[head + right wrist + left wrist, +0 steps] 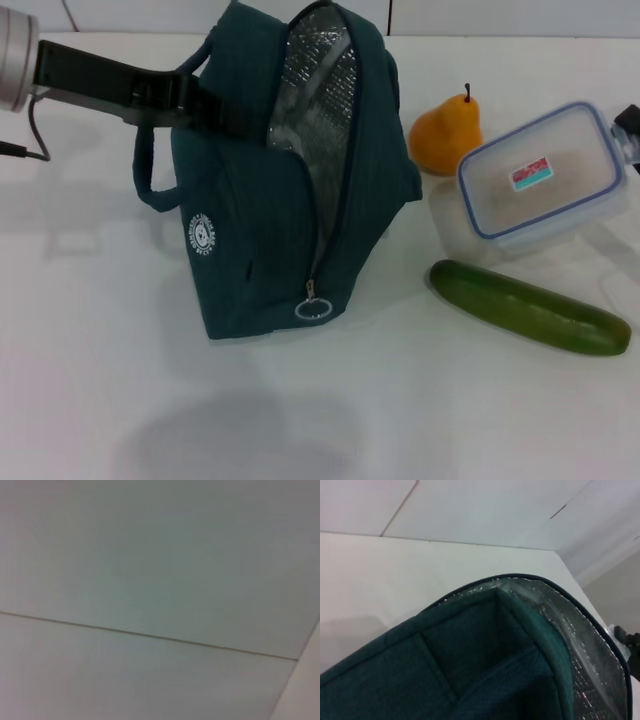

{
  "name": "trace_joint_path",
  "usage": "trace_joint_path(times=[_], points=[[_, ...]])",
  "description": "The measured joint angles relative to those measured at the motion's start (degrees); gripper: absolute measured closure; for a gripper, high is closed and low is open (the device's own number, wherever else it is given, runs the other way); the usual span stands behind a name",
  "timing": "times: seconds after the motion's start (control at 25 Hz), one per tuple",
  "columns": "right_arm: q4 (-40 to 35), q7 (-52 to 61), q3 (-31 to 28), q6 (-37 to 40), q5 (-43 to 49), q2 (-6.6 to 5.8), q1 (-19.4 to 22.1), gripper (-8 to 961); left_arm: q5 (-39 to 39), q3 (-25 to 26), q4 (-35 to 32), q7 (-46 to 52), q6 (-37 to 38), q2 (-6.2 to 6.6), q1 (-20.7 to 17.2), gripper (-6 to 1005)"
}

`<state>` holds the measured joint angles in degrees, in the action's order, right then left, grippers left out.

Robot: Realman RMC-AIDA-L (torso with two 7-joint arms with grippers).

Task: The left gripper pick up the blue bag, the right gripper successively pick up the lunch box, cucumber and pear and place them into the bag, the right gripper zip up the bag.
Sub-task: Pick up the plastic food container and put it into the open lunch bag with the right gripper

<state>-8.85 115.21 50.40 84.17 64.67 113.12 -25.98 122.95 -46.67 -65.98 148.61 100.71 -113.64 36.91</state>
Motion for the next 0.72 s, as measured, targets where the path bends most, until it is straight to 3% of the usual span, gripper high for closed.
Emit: trace_joint_path(times=[0.72], points=[[2.16, 3.08, -0.43, 3.87, -7.06, 0.61, 1.43, 856, -0.5, 0.0, 0.32, -1.28, 0.01, 0.0, 0.07, 953]])
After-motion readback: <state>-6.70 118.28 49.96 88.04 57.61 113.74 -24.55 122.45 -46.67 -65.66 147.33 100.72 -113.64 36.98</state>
